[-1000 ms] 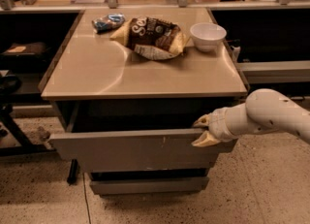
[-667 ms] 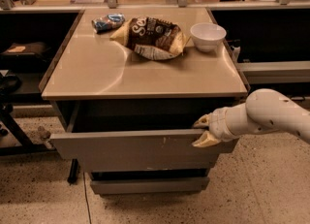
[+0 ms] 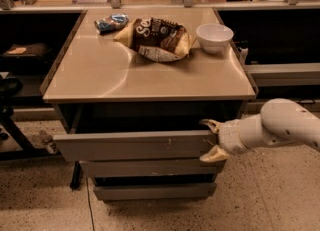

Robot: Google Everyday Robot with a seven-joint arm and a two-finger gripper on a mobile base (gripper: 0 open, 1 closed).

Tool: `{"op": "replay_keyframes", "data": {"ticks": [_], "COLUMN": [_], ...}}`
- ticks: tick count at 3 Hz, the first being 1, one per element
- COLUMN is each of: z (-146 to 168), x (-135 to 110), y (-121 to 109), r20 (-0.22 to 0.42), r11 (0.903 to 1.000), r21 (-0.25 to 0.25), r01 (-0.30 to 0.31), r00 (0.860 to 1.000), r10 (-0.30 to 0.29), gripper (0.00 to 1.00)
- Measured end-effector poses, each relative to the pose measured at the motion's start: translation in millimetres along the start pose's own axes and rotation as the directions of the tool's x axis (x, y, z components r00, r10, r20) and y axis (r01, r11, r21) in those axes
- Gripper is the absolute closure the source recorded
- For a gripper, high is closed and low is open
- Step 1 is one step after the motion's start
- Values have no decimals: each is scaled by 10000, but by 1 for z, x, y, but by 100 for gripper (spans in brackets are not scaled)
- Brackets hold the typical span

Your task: Open top drawer

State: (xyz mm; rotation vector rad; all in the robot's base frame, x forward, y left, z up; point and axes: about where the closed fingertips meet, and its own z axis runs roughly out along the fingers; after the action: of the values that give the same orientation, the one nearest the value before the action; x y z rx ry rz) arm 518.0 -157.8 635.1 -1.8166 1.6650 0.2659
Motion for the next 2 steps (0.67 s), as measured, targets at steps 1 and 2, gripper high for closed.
{"op": "replay_keyframes", "data": {"ticks": [1, 2], "z": [-2, -9], "x": [-3, 3], "y": [-1, 14], "r20": [0, 69], "r11": [10000, 9999], "r21": [0, -114], "r01": [0, -76], "r00": [10000, 9999], "r10": [0, 77], "gripper": [15, 38]}}
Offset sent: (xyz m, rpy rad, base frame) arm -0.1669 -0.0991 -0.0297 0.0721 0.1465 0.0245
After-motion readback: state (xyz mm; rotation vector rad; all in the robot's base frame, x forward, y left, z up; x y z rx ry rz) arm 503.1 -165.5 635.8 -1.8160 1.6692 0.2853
